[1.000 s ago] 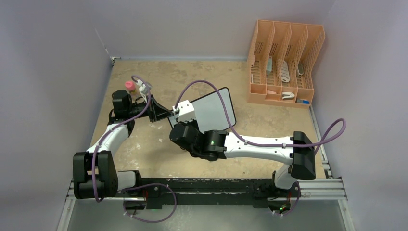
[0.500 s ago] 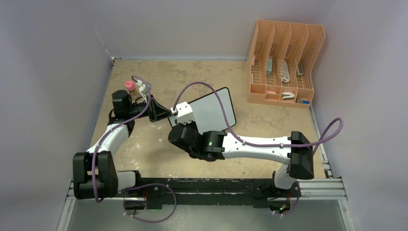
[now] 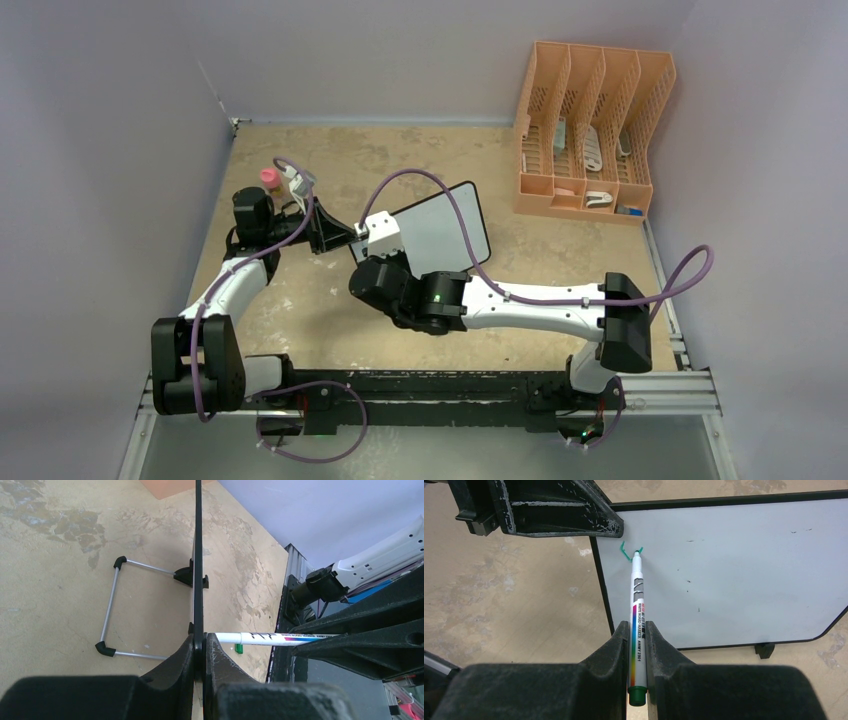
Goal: Write a sentence on the whiteboard
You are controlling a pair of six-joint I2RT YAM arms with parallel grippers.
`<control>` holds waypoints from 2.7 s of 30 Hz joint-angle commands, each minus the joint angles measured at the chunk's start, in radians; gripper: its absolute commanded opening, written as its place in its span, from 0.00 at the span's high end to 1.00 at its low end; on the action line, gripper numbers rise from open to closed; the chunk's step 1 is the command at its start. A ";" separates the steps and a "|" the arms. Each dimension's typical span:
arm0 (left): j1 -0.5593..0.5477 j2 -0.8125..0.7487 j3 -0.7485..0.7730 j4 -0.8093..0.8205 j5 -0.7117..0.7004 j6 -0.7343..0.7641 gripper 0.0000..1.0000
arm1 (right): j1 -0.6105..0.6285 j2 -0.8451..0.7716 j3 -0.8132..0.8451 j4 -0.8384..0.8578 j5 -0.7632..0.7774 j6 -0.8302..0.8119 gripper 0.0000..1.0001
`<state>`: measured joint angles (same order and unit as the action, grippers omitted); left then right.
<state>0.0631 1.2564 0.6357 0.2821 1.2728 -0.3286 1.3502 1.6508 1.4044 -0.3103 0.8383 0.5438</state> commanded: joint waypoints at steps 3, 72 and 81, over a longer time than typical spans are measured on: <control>-0.009 -0.025 0.013 0.016 0.026 0.026 1.00 | 0.001 0.020 0.042 -0.007 -0.004 0.020 1.00; -0.011 -0.031 0.011 0.011 0.022 0.028 1.00 | 0.003 -0.060 -0.005 -0.090 -0.043 0.095 1.00; -0.012 -0.035 0.012 0.010 0.017 0.030 1.00 | -0.010 -0.140 -0.080 -0.018 -0.031 0.060 1.00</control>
<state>0.0612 1.2491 0.6357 0.2737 1.2606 -0.3210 1.3495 1.5635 1.3437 -0.3908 0.7685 0.6209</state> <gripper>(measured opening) 0.050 0.150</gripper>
